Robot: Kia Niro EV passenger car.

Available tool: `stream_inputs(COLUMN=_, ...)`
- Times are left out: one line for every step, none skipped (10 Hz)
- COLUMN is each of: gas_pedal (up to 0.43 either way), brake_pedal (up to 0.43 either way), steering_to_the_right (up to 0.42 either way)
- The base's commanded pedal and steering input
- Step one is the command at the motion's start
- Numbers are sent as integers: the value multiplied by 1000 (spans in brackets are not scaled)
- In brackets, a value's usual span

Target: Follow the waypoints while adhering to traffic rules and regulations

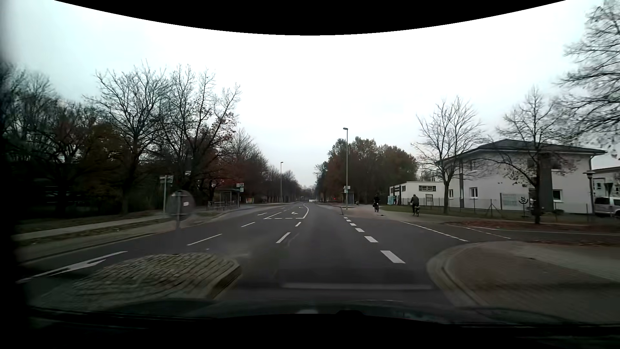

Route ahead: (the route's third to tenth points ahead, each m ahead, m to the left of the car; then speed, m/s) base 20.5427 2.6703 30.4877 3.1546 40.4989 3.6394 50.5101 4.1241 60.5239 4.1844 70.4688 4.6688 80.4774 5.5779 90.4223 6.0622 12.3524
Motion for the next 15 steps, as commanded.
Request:
stream_inputs(gas_pedal=280, brake_pedal=0, steering_to_the_right=-4)
stream_inputs(gas_pedal=280, brake_pedal=0, steering_to_the_right=-4)
stream_inputs(gas_pedal=280, brake_pedal=0, steering_to_the_right=-4)
stream_inputs(gas_pedal=268, brake_pedal=0, steering_to_the_right=-4)
stream_inputs(gas_pedal=260, brake_pedal=0, steering_to_the_right=-5)
stream_inputs(gas_pedal=260, brake_pedal=0, steering_to_the_right=-7)
stream_inputs(gas_pedal=248, brake_pedal=0, steering_to_the_right=-8)
stream_inputs(gas_pedal=228, brake_pedal=0, steering_to_the_right=-8)
stream_inputs(gas_pedal=228, brake_pedal=0, steering_to_the_right=-7)
stream_inputs(gas_pedal=220, brake_pedal=0, steering_to_the_right=-7)
stream_inputs(gas_pedal=220, brake_pedal=0, steering_to_the_right=-6)
stream_inputs(gas_pedal=220, brake_pedal=0, steering_to_the_right=-6)
stream_inputs(gas_pedal=197, brake_pedal=0, steering_to_the_right=-6)
stream_inputs(gas_pedal=197, brake_pedal=0, steering_to_the_right=-6)
stream_inputs(gas_pedal=197, brake_pedal=0, steering_to_the_right=-7)
